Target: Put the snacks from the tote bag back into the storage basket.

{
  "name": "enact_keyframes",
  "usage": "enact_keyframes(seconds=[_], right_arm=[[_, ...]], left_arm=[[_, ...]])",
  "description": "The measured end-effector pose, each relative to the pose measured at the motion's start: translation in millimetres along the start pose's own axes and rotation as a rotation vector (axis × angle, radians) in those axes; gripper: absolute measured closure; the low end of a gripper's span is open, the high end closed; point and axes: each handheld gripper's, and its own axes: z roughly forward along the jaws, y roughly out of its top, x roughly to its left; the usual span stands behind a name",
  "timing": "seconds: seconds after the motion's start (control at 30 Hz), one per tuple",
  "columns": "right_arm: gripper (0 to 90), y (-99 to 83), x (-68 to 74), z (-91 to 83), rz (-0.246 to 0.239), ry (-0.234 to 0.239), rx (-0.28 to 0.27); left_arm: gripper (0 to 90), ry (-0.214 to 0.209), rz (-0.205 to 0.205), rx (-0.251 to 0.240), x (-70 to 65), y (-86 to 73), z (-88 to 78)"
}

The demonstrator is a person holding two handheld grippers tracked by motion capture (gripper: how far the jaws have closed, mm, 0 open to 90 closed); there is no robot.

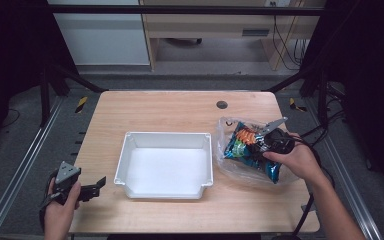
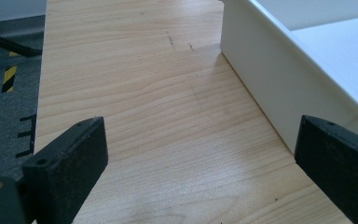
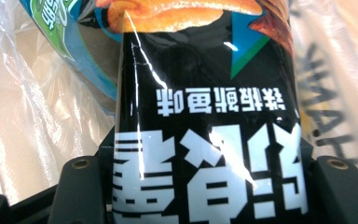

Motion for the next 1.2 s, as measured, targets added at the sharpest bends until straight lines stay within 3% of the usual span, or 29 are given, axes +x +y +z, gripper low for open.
enact_keyframes(seconds=[0.13, 0.27, 0.7, 1.2], right_arm=[[38.3, -1.9, -3.7, -9.9, 0.013, -0.047, -0.015], [38.3, -3.9, -5.3, -11.0, 0.033, -0.063, -0.025], [38.6, -1.6, -8.5, -15.9, 0.039, -0.063, -0.070], [39.1, 3.0, -3.1, -36.5, 0.041, -0.068, -0.164]], left_arm=[[2.4, 0.000, 0.001, 0.000, 0.0, 0.1, 0.0], [2.4, 0.000, 0.001, -0.002, -0.4, 0.1, 0.0], [2.4, 0.001, 0.000, -0.001, 0.1, 0.0, -0.3], [2.4, 0.001, -0.001, -0.001, 0.1, 0.0, -0.3]])
